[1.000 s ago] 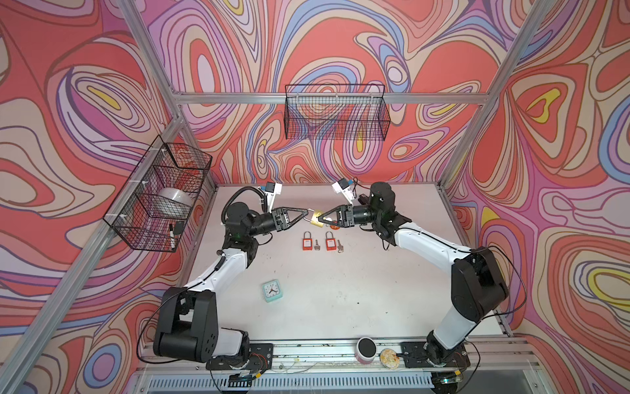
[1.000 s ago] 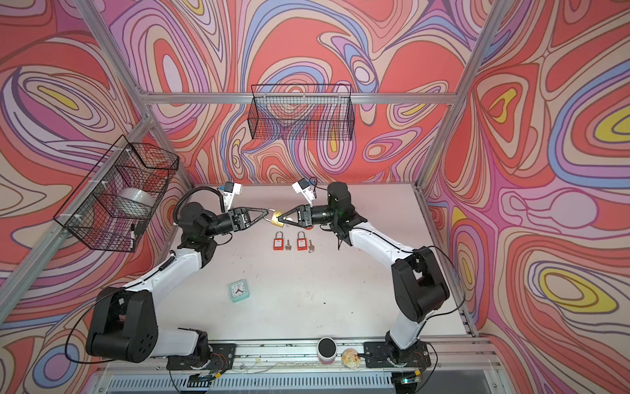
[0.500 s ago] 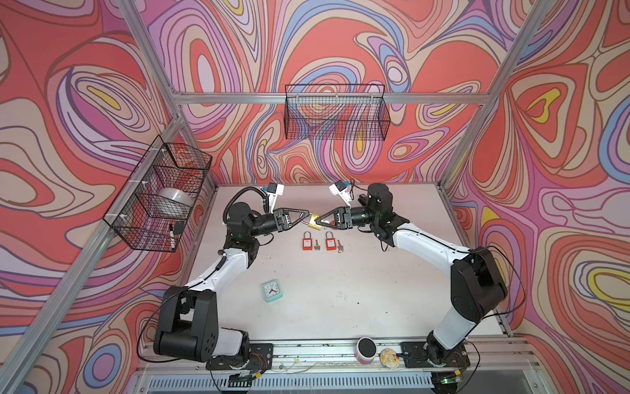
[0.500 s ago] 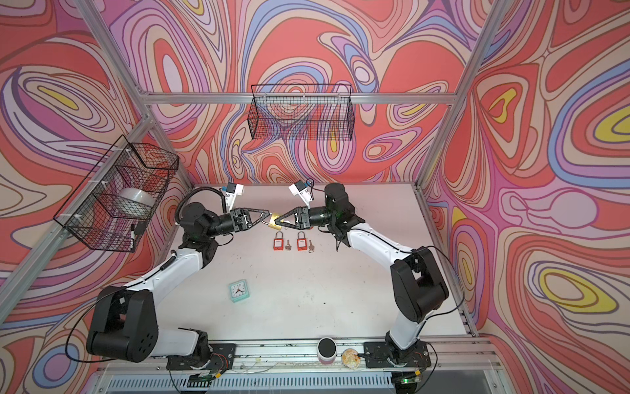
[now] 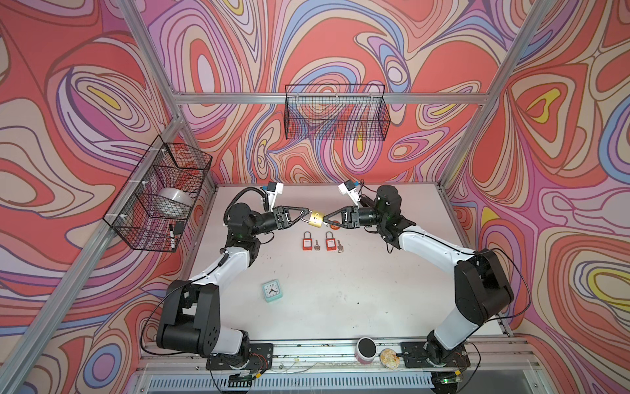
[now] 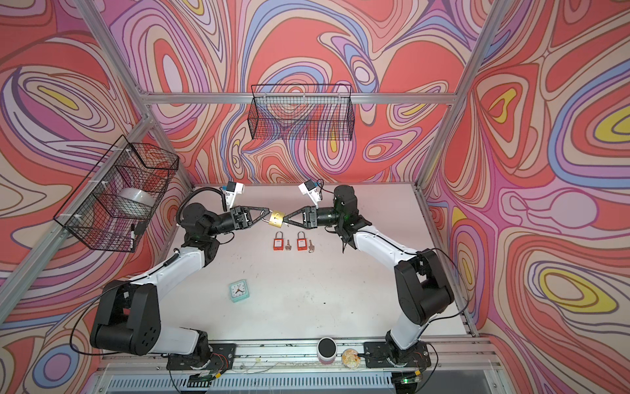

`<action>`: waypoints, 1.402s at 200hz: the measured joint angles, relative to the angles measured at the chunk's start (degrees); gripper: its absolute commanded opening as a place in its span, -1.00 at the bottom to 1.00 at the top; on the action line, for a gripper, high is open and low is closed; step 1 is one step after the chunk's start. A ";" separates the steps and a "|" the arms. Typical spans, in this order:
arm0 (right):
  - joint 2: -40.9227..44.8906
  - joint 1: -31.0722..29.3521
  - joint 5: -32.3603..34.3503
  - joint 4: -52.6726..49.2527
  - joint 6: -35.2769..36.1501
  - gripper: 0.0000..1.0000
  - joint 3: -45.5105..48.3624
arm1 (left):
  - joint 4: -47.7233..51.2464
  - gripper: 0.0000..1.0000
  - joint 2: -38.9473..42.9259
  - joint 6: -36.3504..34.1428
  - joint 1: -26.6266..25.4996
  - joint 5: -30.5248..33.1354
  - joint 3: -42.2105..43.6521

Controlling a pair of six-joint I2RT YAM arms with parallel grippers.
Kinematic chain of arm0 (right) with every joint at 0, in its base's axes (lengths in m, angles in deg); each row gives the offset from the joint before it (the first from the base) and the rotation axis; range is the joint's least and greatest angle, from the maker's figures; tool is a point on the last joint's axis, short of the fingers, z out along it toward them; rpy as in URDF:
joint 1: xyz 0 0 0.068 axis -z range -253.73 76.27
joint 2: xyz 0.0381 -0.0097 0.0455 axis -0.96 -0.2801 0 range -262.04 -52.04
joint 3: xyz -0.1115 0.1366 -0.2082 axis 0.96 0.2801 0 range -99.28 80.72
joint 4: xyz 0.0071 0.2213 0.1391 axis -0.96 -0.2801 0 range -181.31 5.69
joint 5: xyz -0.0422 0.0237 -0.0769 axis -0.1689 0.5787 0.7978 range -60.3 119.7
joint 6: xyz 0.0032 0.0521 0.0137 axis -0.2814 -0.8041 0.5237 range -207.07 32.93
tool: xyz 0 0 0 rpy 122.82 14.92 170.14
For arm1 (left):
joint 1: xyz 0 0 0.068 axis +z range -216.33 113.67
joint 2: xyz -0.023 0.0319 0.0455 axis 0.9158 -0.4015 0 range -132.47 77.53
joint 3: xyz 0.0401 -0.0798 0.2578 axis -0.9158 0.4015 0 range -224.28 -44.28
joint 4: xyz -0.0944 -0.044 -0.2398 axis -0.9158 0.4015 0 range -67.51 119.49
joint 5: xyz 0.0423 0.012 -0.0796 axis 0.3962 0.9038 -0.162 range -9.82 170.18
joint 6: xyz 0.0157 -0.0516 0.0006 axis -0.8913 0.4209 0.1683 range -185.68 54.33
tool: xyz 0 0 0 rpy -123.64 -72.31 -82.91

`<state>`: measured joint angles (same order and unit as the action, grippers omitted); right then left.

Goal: Lock with the key

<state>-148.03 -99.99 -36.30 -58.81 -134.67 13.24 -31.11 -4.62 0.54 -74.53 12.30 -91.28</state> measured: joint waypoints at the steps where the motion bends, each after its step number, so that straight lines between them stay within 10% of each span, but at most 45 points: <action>1: 0.00 0.00 -0.02 0.07 0.09 -0.65 0.00 | 0.00 -1.00 0.00 0.02 0.00 0.00 0.00; 41: 0.00 0.39 0.13 0.68 -0.31 -1.00 0.28 | -0.52 -1.00 -0.02 0.31 0.44 0.04 0.00; 200: 11.06 11.91 0.61 -24.15 18.16 -1.00 3.63 | 1.86 -1.00 0.00 -1.88 1.03 0.04 0.02; 280: 21.53 13.86 19.85 -29.59 19.96 -1.00 17.05 | 62.58 -1.00 -6.60 -52.96 -14.05 13.35 -21.18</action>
<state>-126.50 -86.14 -16.45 -88.40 -114.71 30.29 31.46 -11.22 -52.42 -88.59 25.66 -112.46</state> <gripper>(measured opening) 0.047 0.082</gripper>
